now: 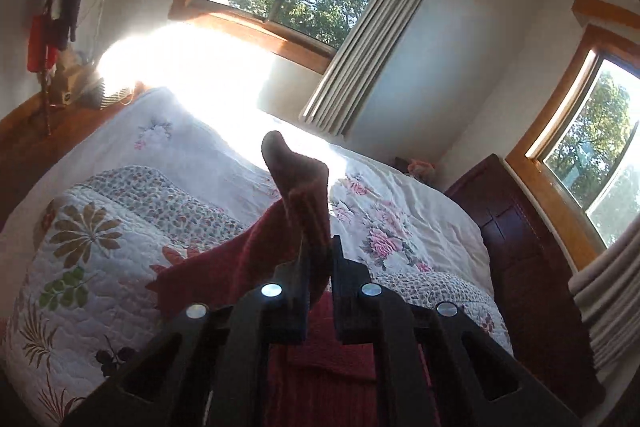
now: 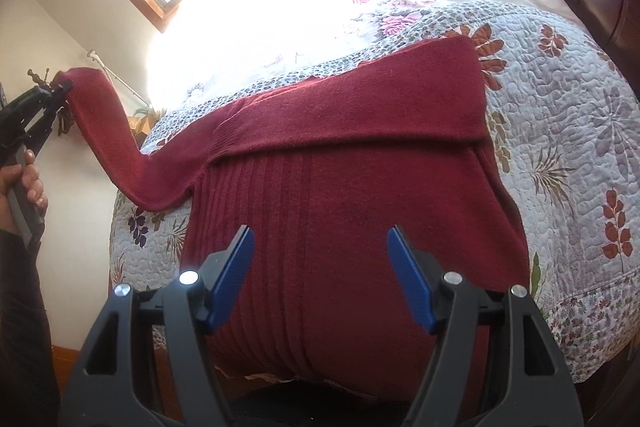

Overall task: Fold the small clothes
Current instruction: 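Grasp the other sleeve cuff with the left gripper and fold it across the body, then release the sleeve cuff from the left gripper onto the sweater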

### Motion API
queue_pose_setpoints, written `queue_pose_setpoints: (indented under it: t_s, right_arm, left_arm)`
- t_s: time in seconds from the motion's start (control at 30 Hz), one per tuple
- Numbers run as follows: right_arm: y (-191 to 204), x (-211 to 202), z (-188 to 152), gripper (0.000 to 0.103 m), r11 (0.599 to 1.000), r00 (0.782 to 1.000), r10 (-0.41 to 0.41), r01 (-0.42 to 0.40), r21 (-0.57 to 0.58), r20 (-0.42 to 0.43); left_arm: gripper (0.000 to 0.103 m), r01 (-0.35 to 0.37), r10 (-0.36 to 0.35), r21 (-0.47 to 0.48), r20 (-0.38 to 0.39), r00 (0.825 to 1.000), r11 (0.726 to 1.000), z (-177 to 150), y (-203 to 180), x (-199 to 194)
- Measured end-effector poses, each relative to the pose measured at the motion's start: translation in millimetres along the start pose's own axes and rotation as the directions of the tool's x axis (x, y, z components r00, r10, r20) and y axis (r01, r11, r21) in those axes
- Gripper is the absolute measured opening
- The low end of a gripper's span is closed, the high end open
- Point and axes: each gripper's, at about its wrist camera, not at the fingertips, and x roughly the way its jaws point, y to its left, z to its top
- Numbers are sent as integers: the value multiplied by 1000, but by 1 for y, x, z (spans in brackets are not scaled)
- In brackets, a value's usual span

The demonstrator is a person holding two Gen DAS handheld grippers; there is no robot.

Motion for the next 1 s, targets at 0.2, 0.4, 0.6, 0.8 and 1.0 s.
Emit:
queue_pose_setpoints:
  t_s: [0.2,0.4,0.6,0.8,1.0]
  right_arm:
    - [-33,-15,-6,69,997,999,-43,42,71,20]
    - [-62,-30,-16,70,986,995,-93,88,143,24]
    - [-80,-38,-28,71,976,992,-125,120,180,16]
    - [-83,-31,-24,79,979,998,-52,55,194,-20]
    - [-88,2,13,88,932,973,219,-188,309,-72]
  left_arm:
    - [8,76,-54,130,-167,985,989,-42,-75,74]
    - [8,146,-72,190,-349,934,971,-104,-120,146]
    - [8,175,-59,214,-459,887,961,-156,-145,184]
    - [51,192,-76,186,-499,863,964,-176,-143,180]
    - [65,137,-87,69,-482,872,988,-175,-113,134]
